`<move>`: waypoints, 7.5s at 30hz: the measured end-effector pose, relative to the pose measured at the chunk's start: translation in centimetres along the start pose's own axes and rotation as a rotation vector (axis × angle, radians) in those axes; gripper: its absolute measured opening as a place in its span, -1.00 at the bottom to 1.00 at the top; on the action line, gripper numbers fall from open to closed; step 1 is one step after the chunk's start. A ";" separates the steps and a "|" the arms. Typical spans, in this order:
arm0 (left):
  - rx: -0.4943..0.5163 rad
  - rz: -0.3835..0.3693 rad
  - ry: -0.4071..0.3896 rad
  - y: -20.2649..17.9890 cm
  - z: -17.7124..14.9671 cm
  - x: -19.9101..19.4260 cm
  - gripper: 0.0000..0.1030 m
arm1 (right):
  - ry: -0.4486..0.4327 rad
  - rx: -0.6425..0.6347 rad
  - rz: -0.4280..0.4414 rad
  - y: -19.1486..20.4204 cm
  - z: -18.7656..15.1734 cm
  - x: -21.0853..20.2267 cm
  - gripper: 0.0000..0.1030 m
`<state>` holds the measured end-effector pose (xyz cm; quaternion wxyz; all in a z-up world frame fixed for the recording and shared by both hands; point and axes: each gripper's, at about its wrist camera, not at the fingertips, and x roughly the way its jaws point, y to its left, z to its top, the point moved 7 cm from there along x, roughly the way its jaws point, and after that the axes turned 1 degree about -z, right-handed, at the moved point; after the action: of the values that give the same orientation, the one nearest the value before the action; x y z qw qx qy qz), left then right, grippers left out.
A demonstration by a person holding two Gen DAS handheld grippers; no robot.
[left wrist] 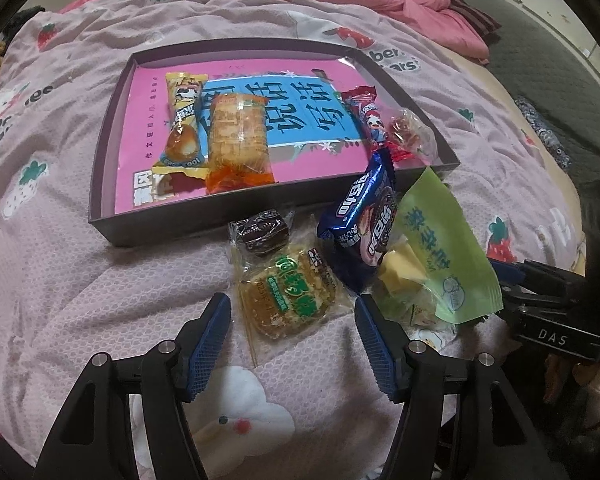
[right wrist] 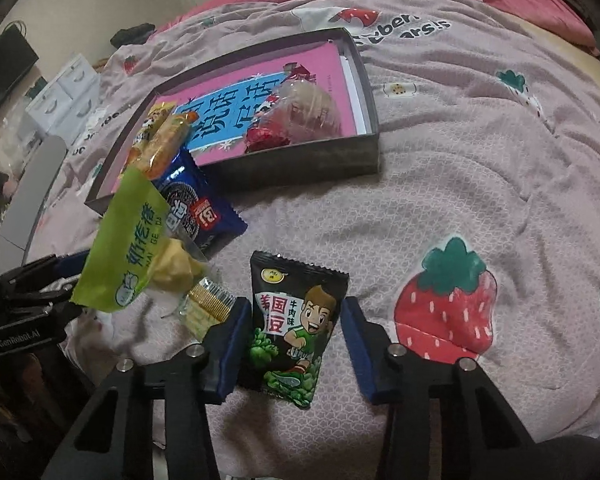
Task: Organize snacks
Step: 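Grasp the green-printed pastry pack with the left tool while the right tool grasps the green bean snack bag, then carry the pastry pack and green bean bag over the tray, then lower both snacks onto the workbook and open both tools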
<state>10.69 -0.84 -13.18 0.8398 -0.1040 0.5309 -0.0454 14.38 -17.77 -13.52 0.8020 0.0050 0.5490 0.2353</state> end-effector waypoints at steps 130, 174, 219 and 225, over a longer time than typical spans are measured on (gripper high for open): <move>-0.020 0.061 -0.196 -0.4 11.5 0.4 -0.01 | -0.450 -0.115 0.244 3.1 13.1 -4.2 -0.20; 0.018 0.012 -0.120 -0.9 11.0 4.3 -0.01 | -0.314 -0.093 0.194 1.9 13.6 1.2 -0.19; 0.020 0.053 -0.169 -1.1 11.4 1.4 0.20 | -0.442 -0.184 0.106 3.0 13.8 -2.2 0.15; 0.024 0.072 -0.189 -1.1 11.3 0.1 0.25 | -0.475 -0.204 0.108 3.5 13.6 -3.3 0.27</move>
<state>20.93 -0.51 -8.35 0.8885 -0.0786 0.4520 -0.0116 24.13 -12.50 -4.23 0.8910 0.0083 0.3178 0.3241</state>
